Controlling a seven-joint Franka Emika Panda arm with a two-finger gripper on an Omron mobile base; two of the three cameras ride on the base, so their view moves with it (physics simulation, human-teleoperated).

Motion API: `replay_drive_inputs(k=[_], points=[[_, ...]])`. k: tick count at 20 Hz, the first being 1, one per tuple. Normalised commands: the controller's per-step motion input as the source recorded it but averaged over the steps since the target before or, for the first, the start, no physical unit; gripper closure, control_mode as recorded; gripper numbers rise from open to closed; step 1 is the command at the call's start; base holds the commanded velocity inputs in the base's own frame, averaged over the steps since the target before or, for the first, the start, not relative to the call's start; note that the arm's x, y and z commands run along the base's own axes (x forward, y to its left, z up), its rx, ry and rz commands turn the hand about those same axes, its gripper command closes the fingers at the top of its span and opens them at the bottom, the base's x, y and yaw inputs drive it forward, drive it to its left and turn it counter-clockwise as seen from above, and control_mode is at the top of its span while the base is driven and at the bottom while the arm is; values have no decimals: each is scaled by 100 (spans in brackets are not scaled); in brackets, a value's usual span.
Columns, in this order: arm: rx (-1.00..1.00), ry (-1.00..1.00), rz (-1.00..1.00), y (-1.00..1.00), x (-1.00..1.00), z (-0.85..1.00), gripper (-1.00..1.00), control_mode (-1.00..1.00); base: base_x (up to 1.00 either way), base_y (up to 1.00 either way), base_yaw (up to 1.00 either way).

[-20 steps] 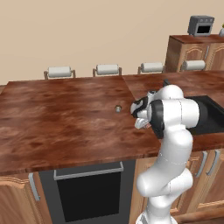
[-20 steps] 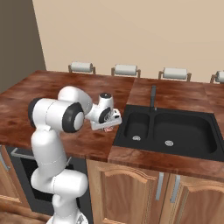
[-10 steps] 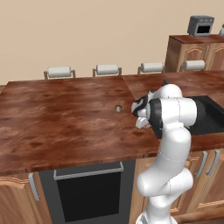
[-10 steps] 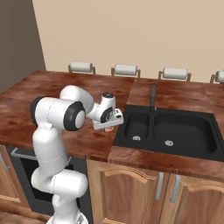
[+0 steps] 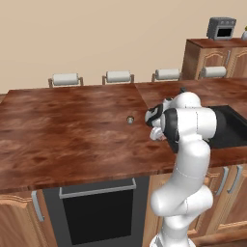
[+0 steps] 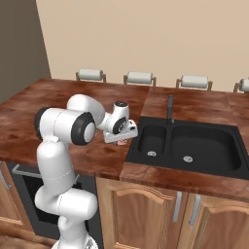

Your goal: Open the cabinet. Pick the bar soap and place it next to the sink. Then close the cabinet.

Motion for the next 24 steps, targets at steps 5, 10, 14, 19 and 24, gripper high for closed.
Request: replay_drive_inputs(k=[5,10,14,19,24], points=[[0,0,0,1,-11,2,-100,-100,0,0,0],[0,0,0,15,-19,23,-100,-100,0,0,0],[0,0,0,13,-39,65,-100,-100,0,0,0],[1,-2,0,24,-84,77,-100,-100,0,0,0],[2,0,0,32,-100,69,-100,-100,0,0,0]])
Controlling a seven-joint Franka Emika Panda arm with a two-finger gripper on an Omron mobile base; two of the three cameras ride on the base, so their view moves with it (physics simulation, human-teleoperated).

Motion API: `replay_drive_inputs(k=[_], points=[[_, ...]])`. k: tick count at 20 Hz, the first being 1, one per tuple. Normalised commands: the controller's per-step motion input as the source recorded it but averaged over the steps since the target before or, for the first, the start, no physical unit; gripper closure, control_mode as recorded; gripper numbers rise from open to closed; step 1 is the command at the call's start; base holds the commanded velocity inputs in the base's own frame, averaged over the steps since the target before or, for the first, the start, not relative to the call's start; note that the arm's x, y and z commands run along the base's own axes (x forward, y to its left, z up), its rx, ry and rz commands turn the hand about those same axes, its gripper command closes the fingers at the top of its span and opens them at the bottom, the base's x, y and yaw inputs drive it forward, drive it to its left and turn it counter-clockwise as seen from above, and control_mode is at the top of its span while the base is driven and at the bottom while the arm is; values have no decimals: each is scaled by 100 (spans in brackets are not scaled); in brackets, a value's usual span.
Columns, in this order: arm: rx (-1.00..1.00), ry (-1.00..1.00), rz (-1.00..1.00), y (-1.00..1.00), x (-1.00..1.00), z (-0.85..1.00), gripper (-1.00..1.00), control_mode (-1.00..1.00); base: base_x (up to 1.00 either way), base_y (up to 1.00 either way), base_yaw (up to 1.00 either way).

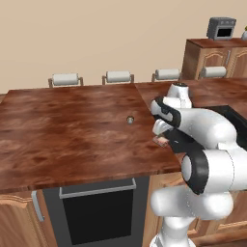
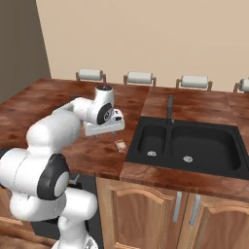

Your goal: Open the cabinet. Pick the bar soap and place it next to the sink. Then close the cabinet.

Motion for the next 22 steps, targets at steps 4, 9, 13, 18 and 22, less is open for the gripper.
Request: replay_drive_inputs(k=[4,9,13,18,22], points=[[5,1,-1,20,-75,52,-100,-100,0,0,0],[15,1,-23,3,-50,26,-100,-100,0,0,0],[5,0,-36,30,-56,41,-100,-100,0,0,0],[0,0,-33,16,-65,68,-100,-100,0,0,0],[0,0,-15,21,-78,45,-100,-100,0,0,0]])
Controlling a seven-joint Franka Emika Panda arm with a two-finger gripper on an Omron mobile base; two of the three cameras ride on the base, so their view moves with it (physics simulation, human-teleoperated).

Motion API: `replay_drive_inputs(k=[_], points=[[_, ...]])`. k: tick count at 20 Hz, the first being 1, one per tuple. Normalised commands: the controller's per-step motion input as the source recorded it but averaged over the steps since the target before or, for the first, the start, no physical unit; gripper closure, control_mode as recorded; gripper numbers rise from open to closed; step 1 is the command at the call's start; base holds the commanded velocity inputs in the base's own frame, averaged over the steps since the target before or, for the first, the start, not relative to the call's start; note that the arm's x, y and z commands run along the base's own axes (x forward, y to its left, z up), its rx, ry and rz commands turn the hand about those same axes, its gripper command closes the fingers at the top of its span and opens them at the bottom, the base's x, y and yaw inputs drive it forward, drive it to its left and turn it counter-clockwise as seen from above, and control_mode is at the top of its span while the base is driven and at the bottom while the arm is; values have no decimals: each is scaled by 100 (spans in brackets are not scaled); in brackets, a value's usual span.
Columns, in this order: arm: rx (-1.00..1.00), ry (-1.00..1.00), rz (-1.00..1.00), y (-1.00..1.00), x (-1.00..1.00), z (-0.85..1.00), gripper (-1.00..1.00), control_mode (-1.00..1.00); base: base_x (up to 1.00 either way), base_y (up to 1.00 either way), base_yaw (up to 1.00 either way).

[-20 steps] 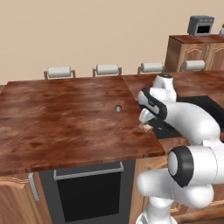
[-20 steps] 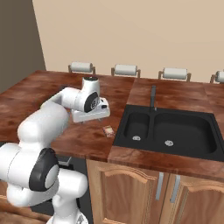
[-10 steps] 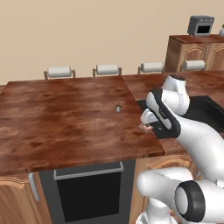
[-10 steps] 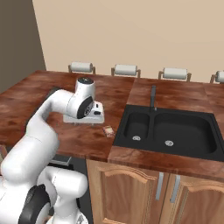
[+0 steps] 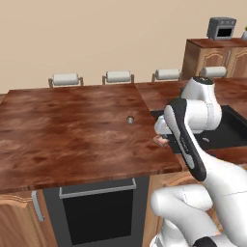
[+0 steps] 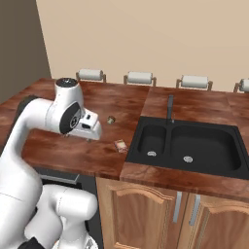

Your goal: Open the cabinet. Pick the bar soap and place it next to the sink. Then close the cabinet.

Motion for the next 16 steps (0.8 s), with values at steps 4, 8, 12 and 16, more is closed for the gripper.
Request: replay_drive_inputs(k=[4,8,12,16], points=[[0,-7,-1,15,-79,6,-100,-100,0,0,0],[0,-24,6,13,-78,17,-100,-100,0,0,0],[0,-23,5,16,-55,20,-100,-100,0,0,0],[0,-3,0,8,-19,8,-100,-100,0,0,0]])
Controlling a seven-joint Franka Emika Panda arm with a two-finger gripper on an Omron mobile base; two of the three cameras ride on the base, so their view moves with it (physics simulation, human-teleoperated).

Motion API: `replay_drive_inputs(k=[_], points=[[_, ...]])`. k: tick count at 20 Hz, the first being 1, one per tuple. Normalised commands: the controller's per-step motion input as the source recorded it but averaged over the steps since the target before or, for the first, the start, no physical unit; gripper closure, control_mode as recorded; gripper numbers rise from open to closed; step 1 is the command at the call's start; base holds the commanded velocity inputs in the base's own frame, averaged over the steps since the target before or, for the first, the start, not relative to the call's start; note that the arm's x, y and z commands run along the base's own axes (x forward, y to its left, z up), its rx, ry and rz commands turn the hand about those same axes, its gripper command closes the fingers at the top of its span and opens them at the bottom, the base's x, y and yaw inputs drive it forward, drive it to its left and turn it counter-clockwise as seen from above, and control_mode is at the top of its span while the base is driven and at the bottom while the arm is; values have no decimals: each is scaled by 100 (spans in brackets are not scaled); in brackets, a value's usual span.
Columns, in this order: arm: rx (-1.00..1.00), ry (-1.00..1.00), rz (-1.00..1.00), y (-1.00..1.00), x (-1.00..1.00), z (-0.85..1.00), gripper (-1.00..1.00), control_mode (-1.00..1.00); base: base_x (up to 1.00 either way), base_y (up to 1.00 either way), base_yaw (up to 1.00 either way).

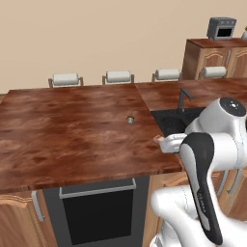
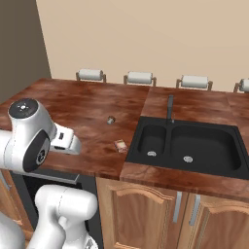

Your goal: Open the cabinet. Pick the bar soap and place it next to the sink. Then close the cabinet.

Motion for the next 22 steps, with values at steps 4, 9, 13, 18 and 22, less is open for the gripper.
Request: replay_drive_inputs(k=[4,9,13,18,22], points=[[0,0,0,0,0,0,-100,-100,0,0,0],[0,0,0,0,0,0,-100,-100,0,0,0],[0,0,0,0,-1,0,-100,100,-5,0,0],[0,0,0,0,0,0,-100,100,-36,28,-52],[0,0,0,0,0,0,-100,100,0,36,-100]])
